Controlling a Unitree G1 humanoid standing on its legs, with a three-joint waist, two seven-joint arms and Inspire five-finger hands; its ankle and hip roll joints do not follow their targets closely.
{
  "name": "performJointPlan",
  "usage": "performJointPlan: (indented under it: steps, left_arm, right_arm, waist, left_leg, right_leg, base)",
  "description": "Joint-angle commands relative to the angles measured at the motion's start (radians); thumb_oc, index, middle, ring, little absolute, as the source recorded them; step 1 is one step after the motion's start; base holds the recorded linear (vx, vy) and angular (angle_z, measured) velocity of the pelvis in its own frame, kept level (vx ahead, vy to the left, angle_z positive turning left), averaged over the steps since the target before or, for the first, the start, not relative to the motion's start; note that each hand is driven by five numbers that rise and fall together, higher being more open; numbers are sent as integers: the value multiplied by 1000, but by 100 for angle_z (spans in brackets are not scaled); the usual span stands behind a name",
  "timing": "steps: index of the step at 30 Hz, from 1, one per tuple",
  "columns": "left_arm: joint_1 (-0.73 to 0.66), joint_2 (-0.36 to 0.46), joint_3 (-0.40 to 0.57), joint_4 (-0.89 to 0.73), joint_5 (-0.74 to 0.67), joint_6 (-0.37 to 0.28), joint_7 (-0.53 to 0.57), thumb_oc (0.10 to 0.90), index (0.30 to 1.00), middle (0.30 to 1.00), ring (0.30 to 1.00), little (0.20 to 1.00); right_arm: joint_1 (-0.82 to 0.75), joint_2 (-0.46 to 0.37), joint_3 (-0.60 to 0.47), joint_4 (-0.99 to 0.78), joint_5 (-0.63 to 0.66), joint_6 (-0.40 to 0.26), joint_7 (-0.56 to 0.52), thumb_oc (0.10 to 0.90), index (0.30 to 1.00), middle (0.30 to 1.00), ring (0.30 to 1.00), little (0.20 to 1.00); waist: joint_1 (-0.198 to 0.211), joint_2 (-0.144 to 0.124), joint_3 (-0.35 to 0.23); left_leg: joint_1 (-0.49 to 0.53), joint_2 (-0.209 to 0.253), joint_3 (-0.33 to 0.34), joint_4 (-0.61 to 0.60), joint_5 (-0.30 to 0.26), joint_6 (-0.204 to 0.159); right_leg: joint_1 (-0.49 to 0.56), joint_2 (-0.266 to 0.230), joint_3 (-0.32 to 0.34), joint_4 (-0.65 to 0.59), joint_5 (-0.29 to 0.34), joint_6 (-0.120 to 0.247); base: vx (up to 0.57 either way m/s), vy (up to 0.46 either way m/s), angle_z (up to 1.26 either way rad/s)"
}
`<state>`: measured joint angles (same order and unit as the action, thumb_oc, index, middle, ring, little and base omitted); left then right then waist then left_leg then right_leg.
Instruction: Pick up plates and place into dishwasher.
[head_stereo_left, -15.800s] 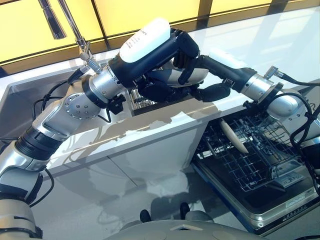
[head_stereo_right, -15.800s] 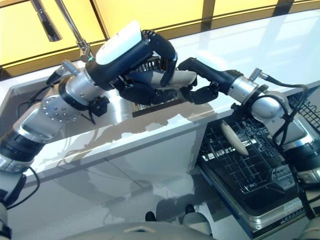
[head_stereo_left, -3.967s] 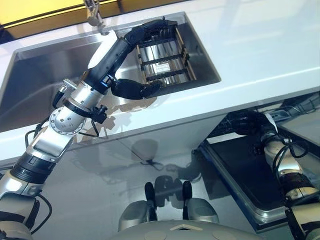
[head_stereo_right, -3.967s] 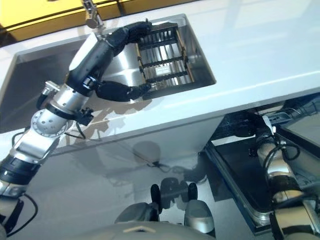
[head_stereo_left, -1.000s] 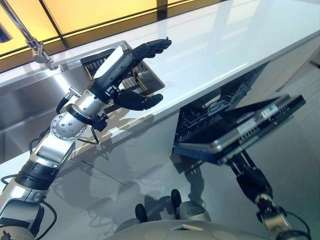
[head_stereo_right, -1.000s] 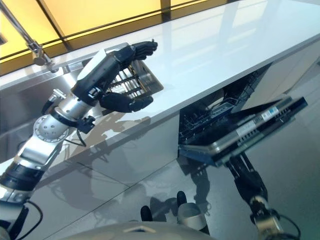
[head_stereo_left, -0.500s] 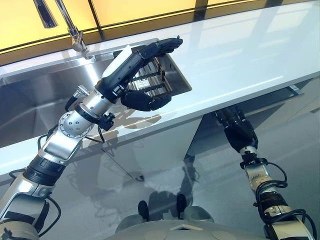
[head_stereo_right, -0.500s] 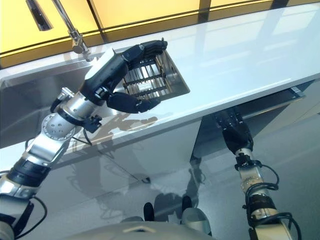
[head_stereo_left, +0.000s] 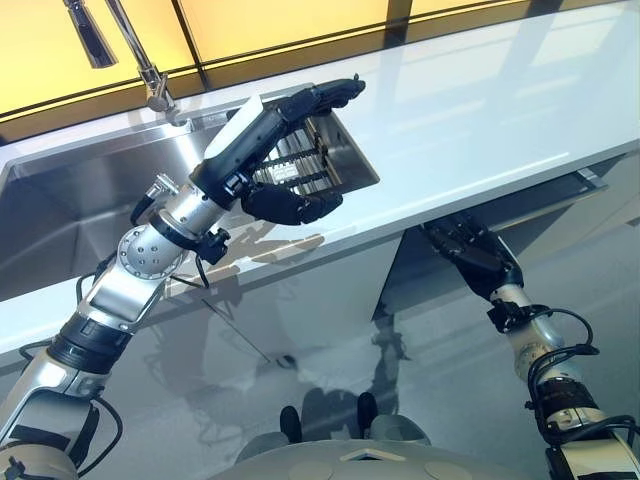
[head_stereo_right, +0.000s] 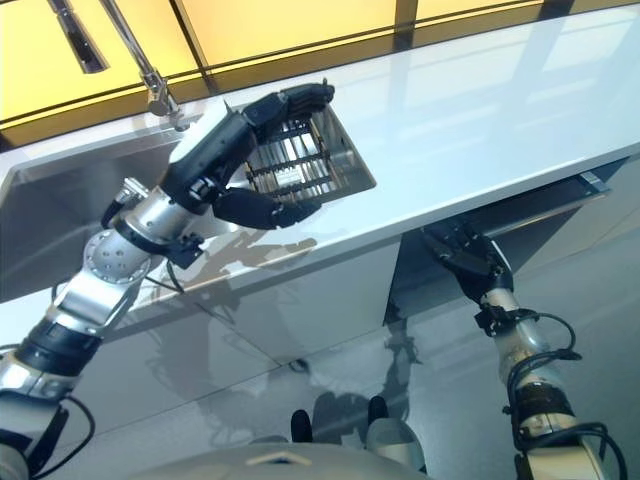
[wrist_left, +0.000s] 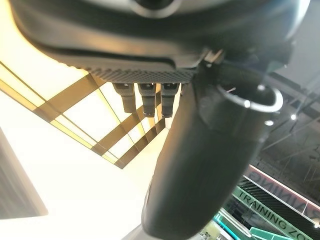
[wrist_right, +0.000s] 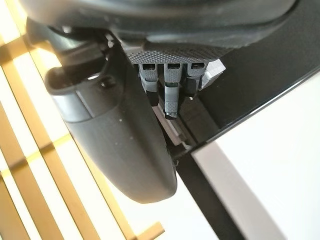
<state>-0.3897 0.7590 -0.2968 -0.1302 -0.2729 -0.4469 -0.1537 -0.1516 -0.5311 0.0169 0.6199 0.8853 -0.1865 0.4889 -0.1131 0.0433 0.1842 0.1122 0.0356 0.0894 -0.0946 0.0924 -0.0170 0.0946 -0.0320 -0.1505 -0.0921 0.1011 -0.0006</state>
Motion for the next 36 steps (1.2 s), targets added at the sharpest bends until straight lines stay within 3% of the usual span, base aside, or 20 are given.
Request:
performJointPlan:
  steps: [1, 6, 9, 16, 21, 26, 36]
  left_arm:
    - [-46, -26, 93, -15, 9, -114, 67, 800, 900, 900, 900, 900]
    - [-5, -41, 144, -11, 45, -119, 90, 800, 900, 900, 900, 900]
    - [7, -50, 168, -8, 62, -112, 100, 800, 900, 900, 900, 900]
    - [-18, -66, 155, -2, 79, -85, 128, 800, 900, 900, 900, 900]
    - [-34, -68, 133, 0, 82, -84, 149, 800, 900, 900, 900, 900]
    - [-50, -75, 119, 14, 78, -82, 155, 800, 900, 900, 900, 900]
    - [-8, -119, 89, -15, 70, -99, 123, 800, 900, 900, 900, 900]
  right_arm:
    - [15, 52, 96, -47, -118, -5, 44, 800, 900, 900, 900, 900]
    - [187, 172, 69, -40, -139, -43, -28, 800, 900, 900, 900, 900]
    - [259, 222, 42, -18, -158, -34, -15, 800, 900, 900, 900, 900]
    - [320, 265, 27, 124, -268, -44, -136, 800, 900, 900, 900, 900]
    - [322, 290, 53, 92, -293, -80, -213, 800, 900, 900, 900, 900]
    - [308, 290, 82, 122, -342, -57, -200, 800, 900, 900, 900, 900]
    - [239, 298, 177, 131, -344, -44, -161, 800, 900, 900, 900, 900]
  waist:
    - [16, -37, -55]
    - [-32, -35, -48]
    - [-59, -33, -43]
    - [-89, -25, -38]
    - [-95, -17, -39]
    - [-91, -11, -46]
    - [-32, -10, -65]
  left_leg:
    - [65, -45, 80, 7, -131, 34]
    - [75, -41, 101, 7, -133, 38]
    - [80, -39, 113, 7, -135, 39]
    - [86, -45, 118, 7, -141, 42]
    - [83, -51, 113, 7, -144, 47]
    - [81, -55, 109, 7, -145, 48]
    - [71, -62, 65, 9, -140, 45]
  right_leg:
    - [33, 27, 34, 10, -77, 74]
    - [28, 34, 55, 21, -81, 80]
    - [24, 36, 66, 27, -82, 84]
    - [21, 36, 80, 33, -80, 90]
    - [16, 37, 86, 36, -79, 90]
    - [13, 37, 86, 41, -83, 90]
    - [22, 33, 57, 46, -97, 77]
  base:
    - [-34, 27, 0]
    - [-32, 35, -1]
    - [-16, 40, 0]
    - [-3, 32, -7]
    - [-4, 25, -3]
    - [1, 29, -1]
    - [13, 12, 4]
